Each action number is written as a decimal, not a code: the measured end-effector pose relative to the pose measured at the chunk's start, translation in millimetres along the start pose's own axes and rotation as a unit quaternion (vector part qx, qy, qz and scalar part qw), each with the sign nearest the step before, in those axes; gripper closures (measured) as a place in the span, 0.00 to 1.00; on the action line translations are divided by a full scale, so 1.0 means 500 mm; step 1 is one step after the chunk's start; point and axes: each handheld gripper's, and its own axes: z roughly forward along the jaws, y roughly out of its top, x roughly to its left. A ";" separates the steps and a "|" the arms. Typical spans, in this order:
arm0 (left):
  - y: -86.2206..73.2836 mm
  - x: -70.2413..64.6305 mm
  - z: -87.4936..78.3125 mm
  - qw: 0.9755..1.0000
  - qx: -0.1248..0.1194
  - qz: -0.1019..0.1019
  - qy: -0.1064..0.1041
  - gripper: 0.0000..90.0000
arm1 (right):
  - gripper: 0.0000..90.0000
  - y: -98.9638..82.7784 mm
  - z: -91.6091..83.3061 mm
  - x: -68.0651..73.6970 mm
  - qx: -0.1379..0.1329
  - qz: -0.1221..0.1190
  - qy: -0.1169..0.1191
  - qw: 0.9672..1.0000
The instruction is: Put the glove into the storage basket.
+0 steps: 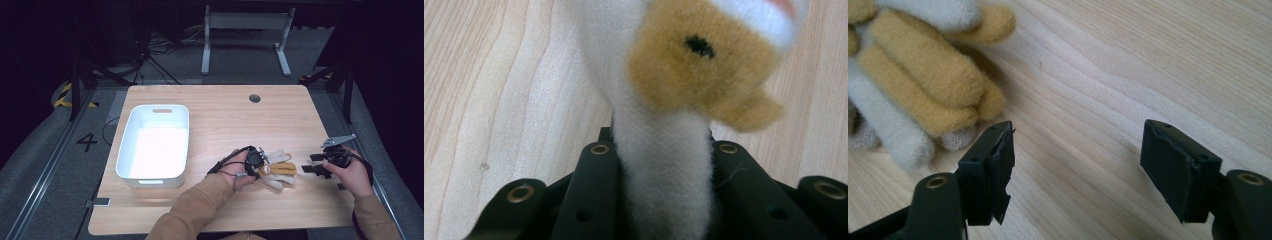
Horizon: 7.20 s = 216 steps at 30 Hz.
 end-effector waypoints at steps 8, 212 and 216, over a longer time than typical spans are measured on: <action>0.003 -0.001 -0.005 1.000 0.003 -0.017 -0.005 0.85 | 0.34 -0.001 -0.005 -0.006 -0.003 0.006 -0.001 1.000; -0.406 0.254 -0.284 0.849 -0.050 -0.491 0.190 0.22 | 0.33 0.084 0.066 -0.002 0.014 -0.025 0.022 0.999; -0.401 0.251 -0.286 0.853 -0.050 -0.482 0.196 0.22 | 0.33 0.086 0.067 -0.001 0.014 -0.027 0.022 0.999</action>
